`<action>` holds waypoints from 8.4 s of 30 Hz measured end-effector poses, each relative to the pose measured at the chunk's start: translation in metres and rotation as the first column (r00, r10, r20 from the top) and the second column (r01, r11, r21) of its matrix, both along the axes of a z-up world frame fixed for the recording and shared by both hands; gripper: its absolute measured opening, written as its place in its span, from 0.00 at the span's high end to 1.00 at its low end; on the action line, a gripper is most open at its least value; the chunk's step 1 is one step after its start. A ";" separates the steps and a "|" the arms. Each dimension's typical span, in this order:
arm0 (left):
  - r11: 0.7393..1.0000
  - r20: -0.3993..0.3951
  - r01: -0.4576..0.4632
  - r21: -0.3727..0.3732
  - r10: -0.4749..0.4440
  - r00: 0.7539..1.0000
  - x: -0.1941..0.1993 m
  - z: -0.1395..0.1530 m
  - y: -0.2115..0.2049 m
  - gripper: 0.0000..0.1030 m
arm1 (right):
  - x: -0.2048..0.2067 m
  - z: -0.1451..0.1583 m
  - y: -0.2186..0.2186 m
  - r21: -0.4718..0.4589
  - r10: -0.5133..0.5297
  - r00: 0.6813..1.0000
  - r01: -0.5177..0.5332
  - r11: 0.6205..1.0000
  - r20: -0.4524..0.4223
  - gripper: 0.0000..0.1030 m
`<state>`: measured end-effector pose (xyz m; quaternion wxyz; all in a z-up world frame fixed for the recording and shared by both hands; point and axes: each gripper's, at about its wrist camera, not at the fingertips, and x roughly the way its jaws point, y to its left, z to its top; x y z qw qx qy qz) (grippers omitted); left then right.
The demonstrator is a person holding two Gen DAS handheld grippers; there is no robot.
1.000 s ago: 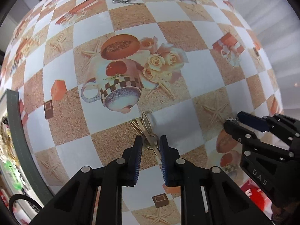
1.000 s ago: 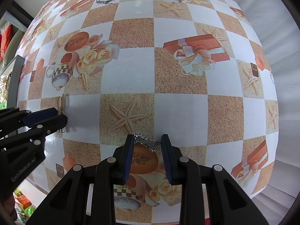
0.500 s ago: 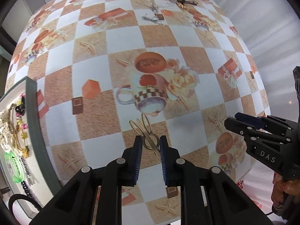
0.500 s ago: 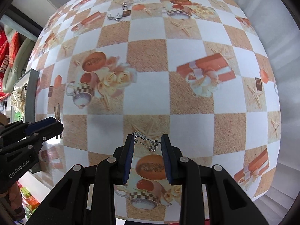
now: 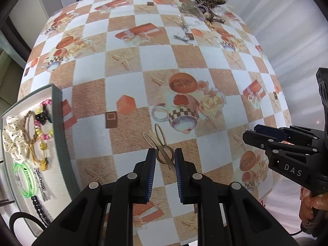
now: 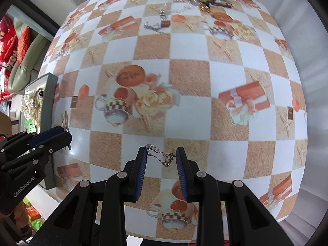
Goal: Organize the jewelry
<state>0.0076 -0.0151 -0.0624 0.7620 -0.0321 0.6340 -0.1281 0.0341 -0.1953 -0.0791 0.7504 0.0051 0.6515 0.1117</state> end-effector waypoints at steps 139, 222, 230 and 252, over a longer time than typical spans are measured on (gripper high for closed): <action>0.821 0.106 -0.534 0.200 0.524 0.845 -0.102 0.086 0.218 0.00 | -0.013 0.126 0.264 -0.044 0.529 0.833 -0.529 0.847 0.163 0.00; 0.796 0.079 -0.537 0.280 0.538 0.839 -0.119 0.090 0.242 0.00 | -0.032 0.113 0.297 -0.174 0.637 0.768 -0.619 0.766 0.071 0.00; 0.797 0.083 -0.535 0.279 0.535 0.841 -0.119 0.091 0.241 0.00 | -0.032 0.113 0.296 -0.175 0.638 0.766 -0.620 0.765 0.074 0.00; 0.797 0.079 -0.535 0.281 0.537 0.840 -0.119 0.090 0.240 0.00 | -0.034 0.112 0.295 -0.172 0.638 0.767 -0.620 0.765 0.073 0.00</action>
